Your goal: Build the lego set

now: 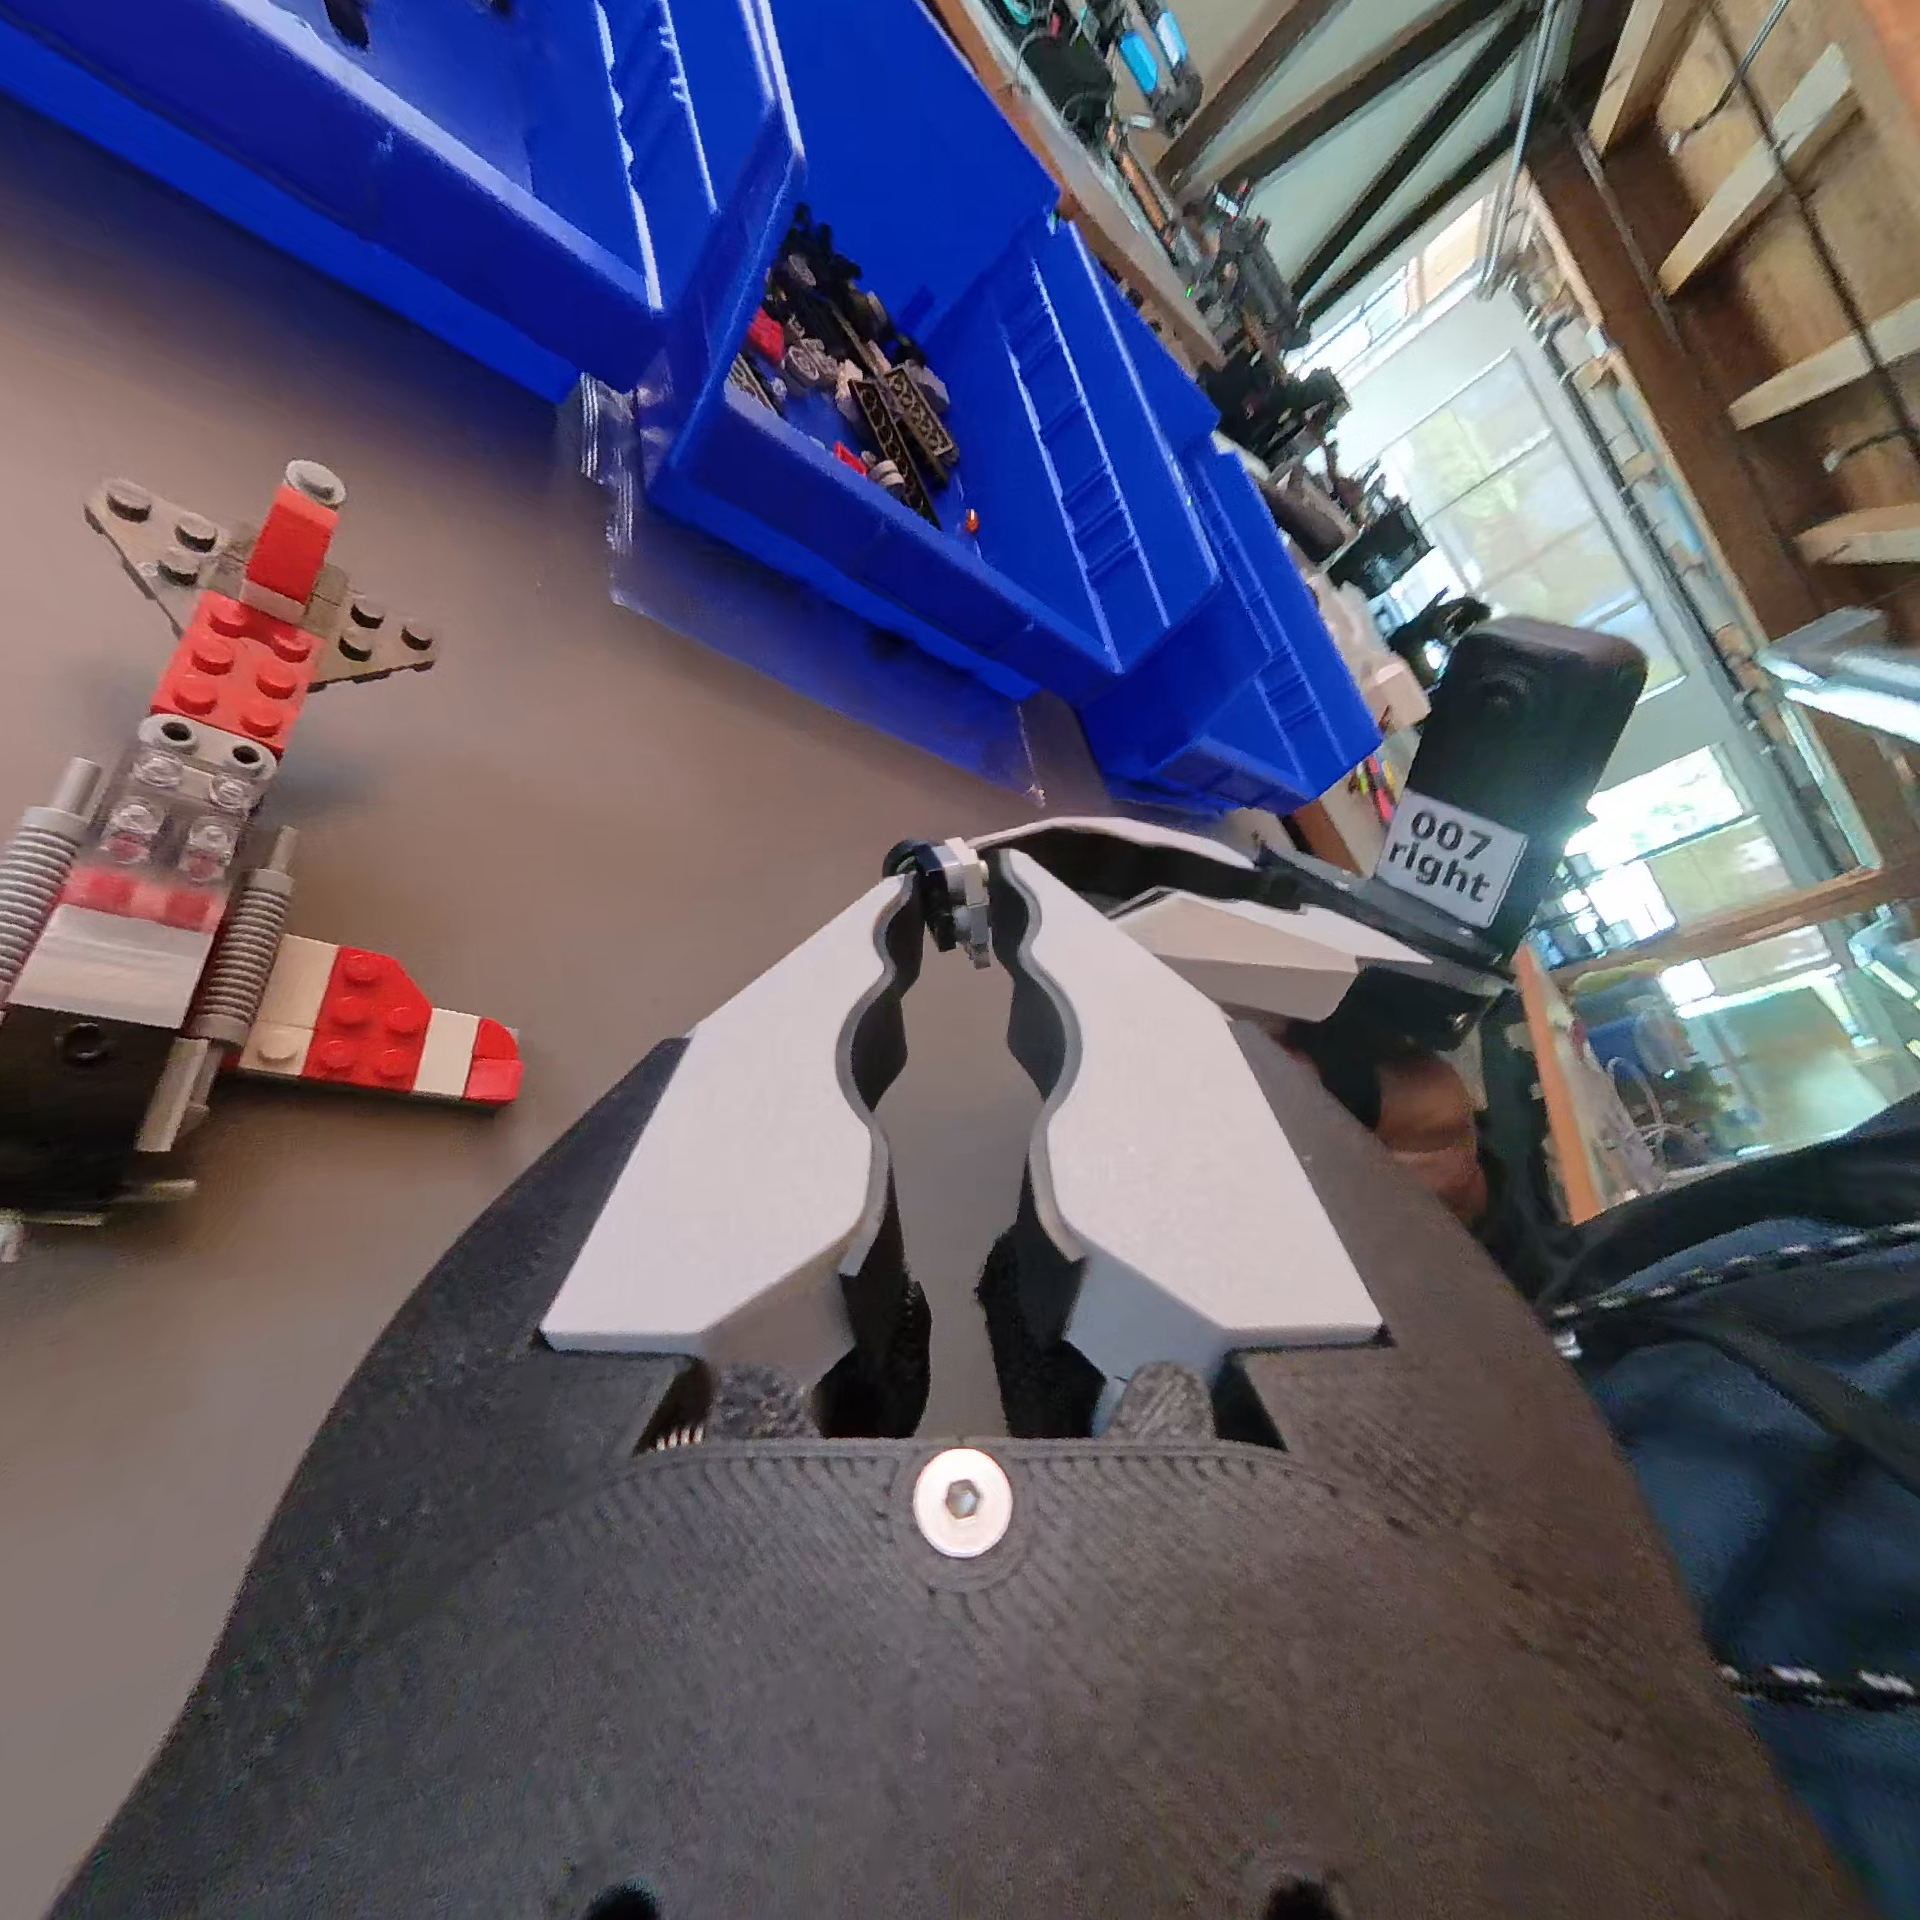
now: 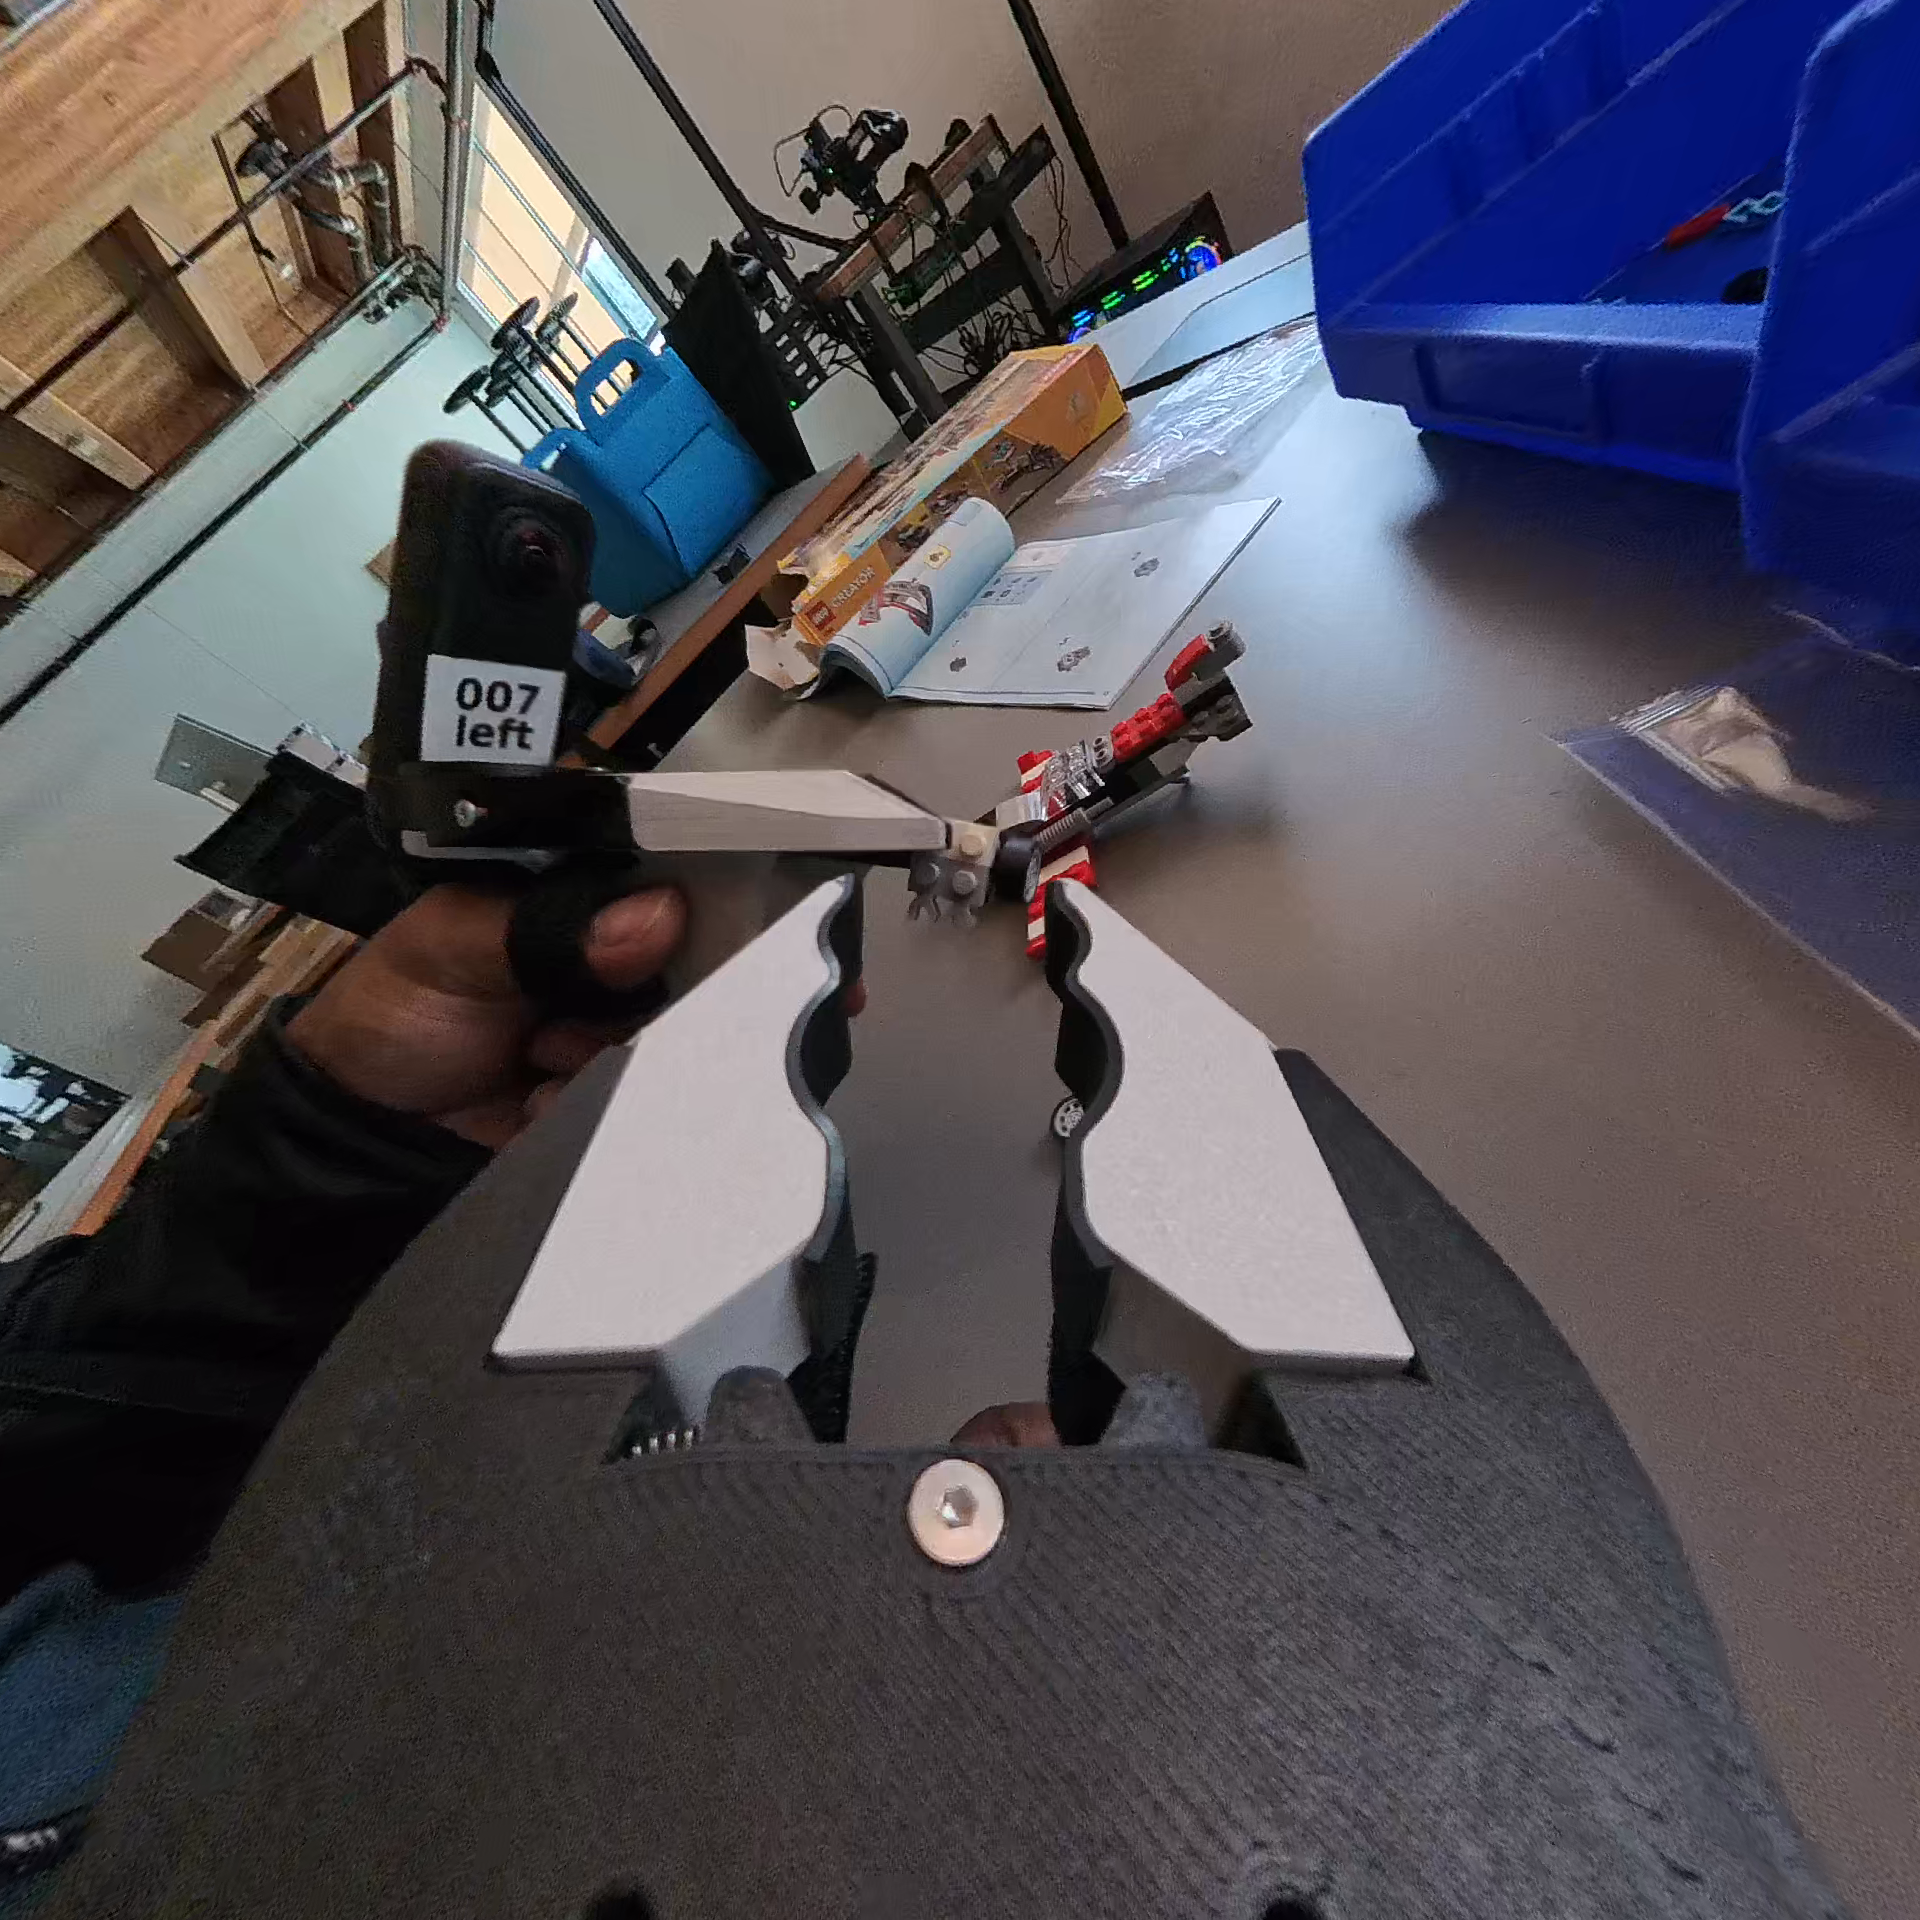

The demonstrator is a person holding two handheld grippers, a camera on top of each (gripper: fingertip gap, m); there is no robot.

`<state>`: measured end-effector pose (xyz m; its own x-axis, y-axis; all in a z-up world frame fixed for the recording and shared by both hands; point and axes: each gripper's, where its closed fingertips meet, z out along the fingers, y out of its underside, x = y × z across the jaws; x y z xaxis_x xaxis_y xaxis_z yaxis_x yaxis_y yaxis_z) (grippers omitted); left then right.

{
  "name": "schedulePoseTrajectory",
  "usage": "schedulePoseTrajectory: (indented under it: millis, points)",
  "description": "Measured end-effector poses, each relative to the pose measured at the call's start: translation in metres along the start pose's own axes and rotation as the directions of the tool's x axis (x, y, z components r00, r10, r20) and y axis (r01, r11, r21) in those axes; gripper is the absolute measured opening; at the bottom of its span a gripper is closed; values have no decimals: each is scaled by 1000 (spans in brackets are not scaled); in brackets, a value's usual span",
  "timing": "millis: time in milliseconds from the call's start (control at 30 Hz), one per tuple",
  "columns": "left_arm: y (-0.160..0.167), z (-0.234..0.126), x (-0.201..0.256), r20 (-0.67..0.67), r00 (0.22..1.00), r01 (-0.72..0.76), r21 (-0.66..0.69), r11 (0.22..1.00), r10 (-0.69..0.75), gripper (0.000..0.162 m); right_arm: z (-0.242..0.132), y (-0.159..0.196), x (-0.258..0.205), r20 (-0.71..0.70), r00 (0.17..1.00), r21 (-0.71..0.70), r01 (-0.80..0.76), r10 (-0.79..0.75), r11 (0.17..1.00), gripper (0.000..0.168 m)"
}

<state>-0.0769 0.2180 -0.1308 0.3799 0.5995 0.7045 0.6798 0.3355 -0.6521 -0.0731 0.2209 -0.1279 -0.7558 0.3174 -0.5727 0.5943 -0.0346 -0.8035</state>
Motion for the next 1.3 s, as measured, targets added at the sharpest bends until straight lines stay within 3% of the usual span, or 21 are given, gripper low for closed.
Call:
schedulePoseTrajectory:
  millis: [133, 267, 400, 733, 1067, 1300]
  points:
    - [-1, -7, 4, 5, 995, -98, -42, 994, 99, 13, -1, -1, 0, 20, 1000, 8, -10, 10, 1000, 33]
    - [0, -16, 24, -111, 971, -224, -91, 970, 213, 13, -7, -8, -14, 170, 983, 32, -78, 71, 996, 32]
    - [2, -24, 41, -234, 938, -289, -116, 950, 257, 13, -14, -12, -37, 301, 954, 48, -33, 17, 998, 32]
    - [-1, -32, 64, -468, 868, -225, -75, 971, 165, 13, -17, -15, -51, 377, 926, 72, -56, 25, 996, 30]
    - [-4, -25, 59, -437, 888, -190, -65, 980, 143, 15, -20, -22, -47, 401, 911, 96, -144, 94, 985, 11]
    - [-4, -19, 59, -443, 890, -137, -41, 990, 105, 18, -24, -29, -42, 410, 904, 126, -192, 125, 973, 11]
